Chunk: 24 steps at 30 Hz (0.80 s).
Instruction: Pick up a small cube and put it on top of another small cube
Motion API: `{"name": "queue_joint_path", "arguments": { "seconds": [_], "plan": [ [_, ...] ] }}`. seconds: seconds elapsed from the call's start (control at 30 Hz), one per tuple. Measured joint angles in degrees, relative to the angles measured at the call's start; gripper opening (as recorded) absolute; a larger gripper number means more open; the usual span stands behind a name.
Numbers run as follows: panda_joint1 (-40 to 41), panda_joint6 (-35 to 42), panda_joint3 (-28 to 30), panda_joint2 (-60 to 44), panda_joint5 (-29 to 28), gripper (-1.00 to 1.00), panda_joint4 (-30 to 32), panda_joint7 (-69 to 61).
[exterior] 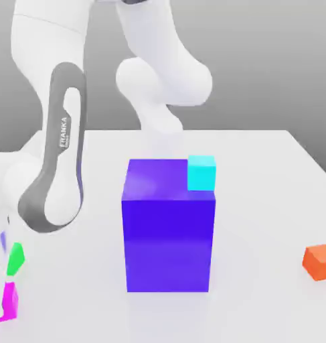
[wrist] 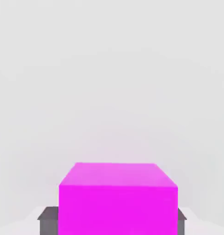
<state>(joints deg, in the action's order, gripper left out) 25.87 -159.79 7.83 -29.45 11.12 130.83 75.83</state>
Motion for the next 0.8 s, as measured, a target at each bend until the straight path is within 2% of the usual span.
{"name": "queue_joint_path", "arguments": {
  "seconds": [0.2, 0.47, 0.57, 0.7, 0.73, 0.8],
  "plan": [
    [-1.7, 6.7, 2.9, 9.2, -3.4, -1.0, 2.4, 2.0],
    [2.3, 9.2, 8.6, 21.4, -8.4, -1.0, 11.9, -3.9],
    [4.3, 8.2, 9.2, 22.9, -7.3, -1.0, 14.4, -7.4],
    [6.3, 1.7, 6.5, 16.0, -2.1, -1.0, 14.3, -11.6],
    [6.8, 0.6, 5.9, 14.8, -1.3, 1.0, 14.3, -12.2],
    [6.8, 0.6, 5.9, 14.8, -1.3, 1.0, 14.3, -12.2]
  ]
}}
